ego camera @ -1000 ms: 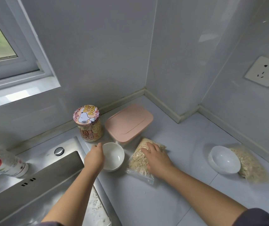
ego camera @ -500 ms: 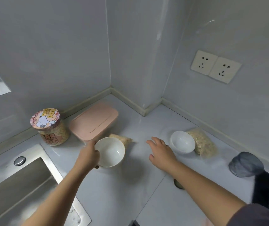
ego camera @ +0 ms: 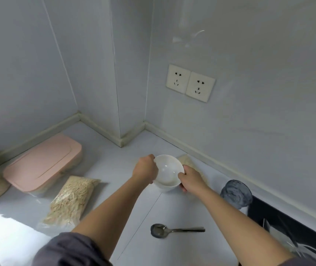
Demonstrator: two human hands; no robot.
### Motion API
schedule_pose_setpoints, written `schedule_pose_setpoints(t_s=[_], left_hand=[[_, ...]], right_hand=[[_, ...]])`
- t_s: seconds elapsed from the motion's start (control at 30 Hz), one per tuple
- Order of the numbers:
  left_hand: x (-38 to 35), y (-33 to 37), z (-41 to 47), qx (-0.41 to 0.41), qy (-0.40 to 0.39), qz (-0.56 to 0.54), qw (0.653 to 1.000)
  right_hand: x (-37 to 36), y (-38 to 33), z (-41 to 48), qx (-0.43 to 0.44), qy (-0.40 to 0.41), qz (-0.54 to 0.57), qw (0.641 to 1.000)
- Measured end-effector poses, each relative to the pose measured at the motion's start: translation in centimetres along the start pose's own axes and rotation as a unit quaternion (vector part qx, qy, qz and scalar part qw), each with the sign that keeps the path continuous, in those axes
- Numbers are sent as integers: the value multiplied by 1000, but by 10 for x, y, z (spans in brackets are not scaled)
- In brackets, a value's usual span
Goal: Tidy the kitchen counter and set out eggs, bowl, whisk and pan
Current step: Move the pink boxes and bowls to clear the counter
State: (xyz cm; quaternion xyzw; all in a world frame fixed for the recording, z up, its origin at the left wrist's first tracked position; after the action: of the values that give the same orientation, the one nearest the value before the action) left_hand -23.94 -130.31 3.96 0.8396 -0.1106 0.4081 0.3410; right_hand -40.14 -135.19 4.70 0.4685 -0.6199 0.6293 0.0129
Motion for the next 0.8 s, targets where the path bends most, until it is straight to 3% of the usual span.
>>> schedule_pose_setpoints(t_s=[0.23,0.5,0.63,0.8], left_hand=[[-23,12,33,-13,51,74,996],[-38,-1,42,11,36,97,995],[-43,-7,48,44,-5,66,997],[-46,-13,48,131,-146,-96,976]], right_hand=[[-2,28,29,-24,24,-23,999],[-17,44,41,-62,4,-35,997],[-23,46,42,-81,0,-16,997],[-33,46,41,-144,-1,94,985]])
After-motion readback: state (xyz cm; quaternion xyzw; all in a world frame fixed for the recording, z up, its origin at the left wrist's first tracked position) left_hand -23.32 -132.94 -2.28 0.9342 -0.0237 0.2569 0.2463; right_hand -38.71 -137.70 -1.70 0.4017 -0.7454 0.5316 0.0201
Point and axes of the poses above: each hand's wrist, its own z-axis towards the middle knuckle, its own x-axis out of the back of the hand, y = z × x, the point moved 1 cm from there along z, towards the middle knuckle, and after that the axes turned 15 degrees about x, right-handed, at the moved point
